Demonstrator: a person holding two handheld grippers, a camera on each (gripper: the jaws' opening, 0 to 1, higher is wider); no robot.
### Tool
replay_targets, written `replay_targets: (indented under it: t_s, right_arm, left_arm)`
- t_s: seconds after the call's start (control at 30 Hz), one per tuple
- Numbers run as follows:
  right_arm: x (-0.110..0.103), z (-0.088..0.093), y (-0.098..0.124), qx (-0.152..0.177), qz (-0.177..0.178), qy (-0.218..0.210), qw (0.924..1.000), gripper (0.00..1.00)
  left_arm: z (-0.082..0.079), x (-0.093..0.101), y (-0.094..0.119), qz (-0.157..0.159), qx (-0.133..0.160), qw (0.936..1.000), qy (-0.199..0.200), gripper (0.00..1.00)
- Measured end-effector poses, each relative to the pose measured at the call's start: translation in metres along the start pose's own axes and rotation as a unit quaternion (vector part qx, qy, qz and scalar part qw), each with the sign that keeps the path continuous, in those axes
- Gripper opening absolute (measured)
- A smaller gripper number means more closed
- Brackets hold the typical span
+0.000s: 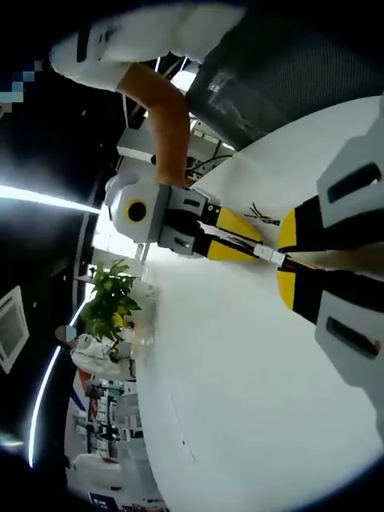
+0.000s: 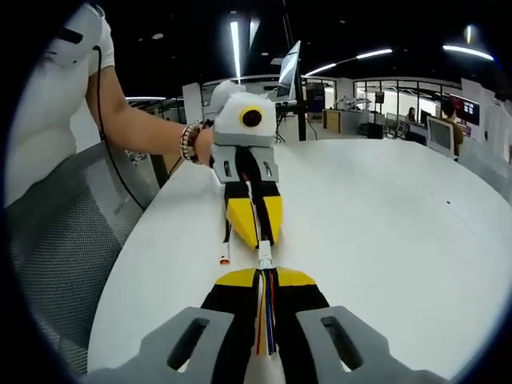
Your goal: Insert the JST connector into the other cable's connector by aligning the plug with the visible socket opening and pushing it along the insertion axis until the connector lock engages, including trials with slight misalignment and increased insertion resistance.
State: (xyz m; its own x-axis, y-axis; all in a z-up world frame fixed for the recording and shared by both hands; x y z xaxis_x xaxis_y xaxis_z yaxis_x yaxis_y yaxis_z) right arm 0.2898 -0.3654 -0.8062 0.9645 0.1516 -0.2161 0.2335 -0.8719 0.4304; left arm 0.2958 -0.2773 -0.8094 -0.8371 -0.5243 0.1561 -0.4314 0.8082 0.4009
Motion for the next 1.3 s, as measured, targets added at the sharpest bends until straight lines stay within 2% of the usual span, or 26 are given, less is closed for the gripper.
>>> replay_targets:
  t_s: [0.17,0.33,0.47,0.57,0.93,0.97,1.03,1.1,1.3]
  right_arm:
    - [0.000,-0.001,-0.001,0.007,0.001,-0.006,1.0000,0.04]
    - [0.001,0.000,-0.002,0.008,0.003,-0.008,0.9999,0.04]
    - [0.008,-0.004,0.003,0.032,0.025,-0.017,0.9991,0.04]
    - [0.010,-0.004,0.005,0.031,0.028,-0.014,0.9990,0.04]
    - [0.039,-0.005,0.013,0.025,0.064,-0.010,0.9976,0.04]
    - [0.044,-0.002,0.014,0.017,0.068,-0.011,0.9975,0.04]
    - [0.049,0.000,0.013,0.013,0.070,-0.008,0.9974,0.04]
    - [0.052,-0.001,0.012,0.018,0.067,-0.007,0.9976,0.04]
    - [0.061,0.003,0.010,0.006,0.061,-0.006,0.9981,0.04]
  left_arm:
    - [0.002,-0.002,-0.001,-0.004,0.003,0.9997,0.024,0.01]
    - [0.001,-0.002,-0.001,-0.007,0.005,0.9997,0.024,0.01]
    - [-0.006,-0.007,-0.003,-0.021,0.019,0.9992,0.027,0.01]
    - [-0.008,-0.009,-0.005,-0.023,0.027,0.9989,0.032,0.01]
    - [-0.021,-0.031,-0.017,-0.050,0.035,0.9979,0.022,0.01]
    - [-0.024,-0.036,-0.019,-0.061,0.040,0.9970,0.027,0.00]
    - [-0.029,-0.043,-0.019,-0.061,0.051,0.9962,0.035,0.00]
    - [-0.028,-0.050,-0.023,-0.073,0.043,0.9959,0.032,0.00]
    - [-0.021,-0.053,-0.028,-0.071,0.027,0.9968,0.025,0.00]
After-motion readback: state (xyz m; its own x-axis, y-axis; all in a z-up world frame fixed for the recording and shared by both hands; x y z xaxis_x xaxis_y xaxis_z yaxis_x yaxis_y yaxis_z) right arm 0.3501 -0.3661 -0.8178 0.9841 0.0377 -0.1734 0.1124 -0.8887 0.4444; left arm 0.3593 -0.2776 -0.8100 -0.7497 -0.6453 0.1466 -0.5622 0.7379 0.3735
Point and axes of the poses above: the point that each gripper's makers call its tool centre point, and the gripper's own axes: y roughly backward along the fingers, x roughly to its right, z roughly out of its underside, the point moved 4 cm from there along y, roughly backward along the fingers, and after that the axes turned 15 degrees about -z, right-handed, at the moved point
